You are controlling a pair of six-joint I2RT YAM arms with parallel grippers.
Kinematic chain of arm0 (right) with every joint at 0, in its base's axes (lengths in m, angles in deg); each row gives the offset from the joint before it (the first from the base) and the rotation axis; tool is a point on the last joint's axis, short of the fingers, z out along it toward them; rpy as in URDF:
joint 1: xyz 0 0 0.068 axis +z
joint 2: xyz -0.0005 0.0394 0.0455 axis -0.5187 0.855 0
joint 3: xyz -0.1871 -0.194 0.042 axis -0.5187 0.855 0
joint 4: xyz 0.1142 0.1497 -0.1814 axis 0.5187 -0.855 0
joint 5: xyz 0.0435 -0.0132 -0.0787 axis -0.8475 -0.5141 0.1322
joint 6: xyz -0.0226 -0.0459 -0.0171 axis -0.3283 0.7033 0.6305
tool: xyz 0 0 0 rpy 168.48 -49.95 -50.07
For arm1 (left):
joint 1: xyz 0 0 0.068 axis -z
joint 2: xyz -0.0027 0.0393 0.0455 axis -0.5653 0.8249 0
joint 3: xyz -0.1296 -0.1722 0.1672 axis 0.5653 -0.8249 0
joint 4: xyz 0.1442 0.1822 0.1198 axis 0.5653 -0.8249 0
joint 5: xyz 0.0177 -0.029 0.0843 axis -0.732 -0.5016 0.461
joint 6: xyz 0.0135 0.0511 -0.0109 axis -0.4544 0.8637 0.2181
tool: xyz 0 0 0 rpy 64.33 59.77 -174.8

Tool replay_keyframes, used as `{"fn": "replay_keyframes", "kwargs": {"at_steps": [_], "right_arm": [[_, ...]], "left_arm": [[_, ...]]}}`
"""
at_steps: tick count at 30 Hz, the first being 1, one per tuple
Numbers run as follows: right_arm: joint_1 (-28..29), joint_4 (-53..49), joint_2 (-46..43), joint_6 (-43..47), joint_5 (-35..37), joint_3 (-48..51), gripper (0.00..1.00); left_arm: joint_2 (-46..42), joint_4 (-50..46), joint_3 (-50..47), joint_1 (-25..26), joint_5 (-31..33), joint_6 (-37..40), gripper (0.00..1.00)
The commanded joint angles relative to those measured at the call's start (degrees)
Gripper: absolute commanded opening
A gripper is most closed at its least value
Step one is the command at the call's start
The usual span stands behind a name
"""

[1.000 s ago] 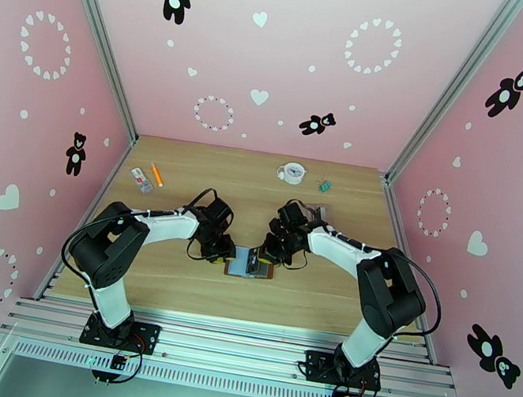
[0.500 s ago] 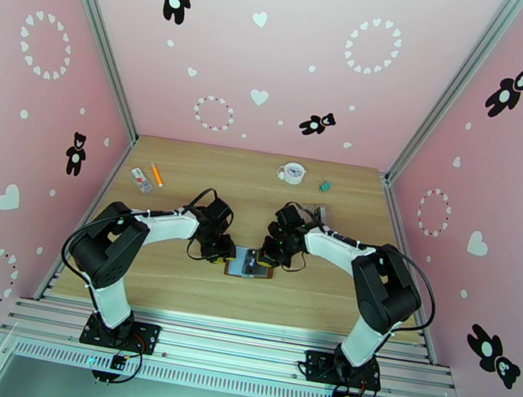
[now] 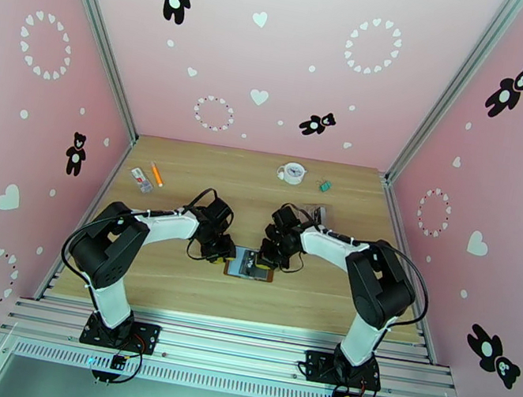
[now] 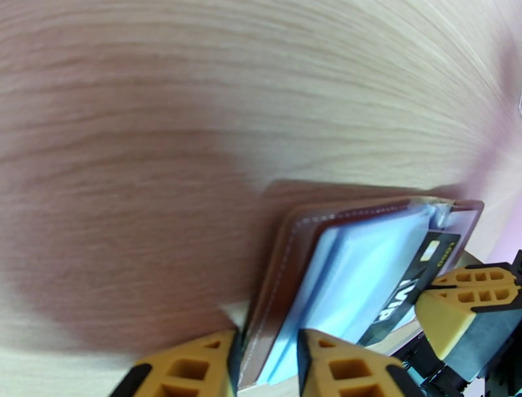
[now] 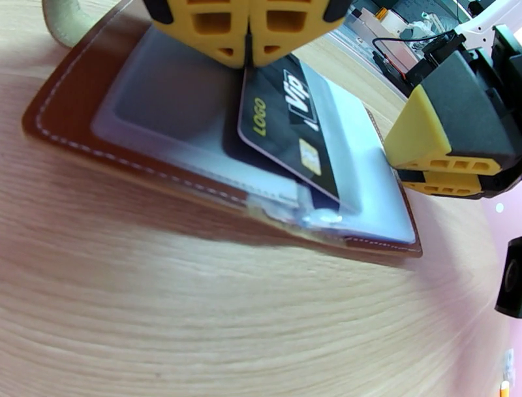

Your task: Put the credit cards into the card holder

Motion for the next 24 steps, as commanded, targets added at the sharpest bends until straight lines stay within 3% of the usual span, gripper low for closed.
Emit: {"fn": "replay_keyframes", "kwargs": {"at_steps": [1, 24], "right_arm": [[0.89, -1.7, 1.87, 0.85, 0.44, -2.48, 0.0], [4.81, -2.39, 5.49, -0.46, -0.16, -8.46, 0.0]], "left_arm": [[1.65, 0.4, 0.0, -0.02, -0.03, 0.57, 0.3], [1.65, -0.34, 1.12, 0.05, -0.16, 0.83, 0.3]]}}
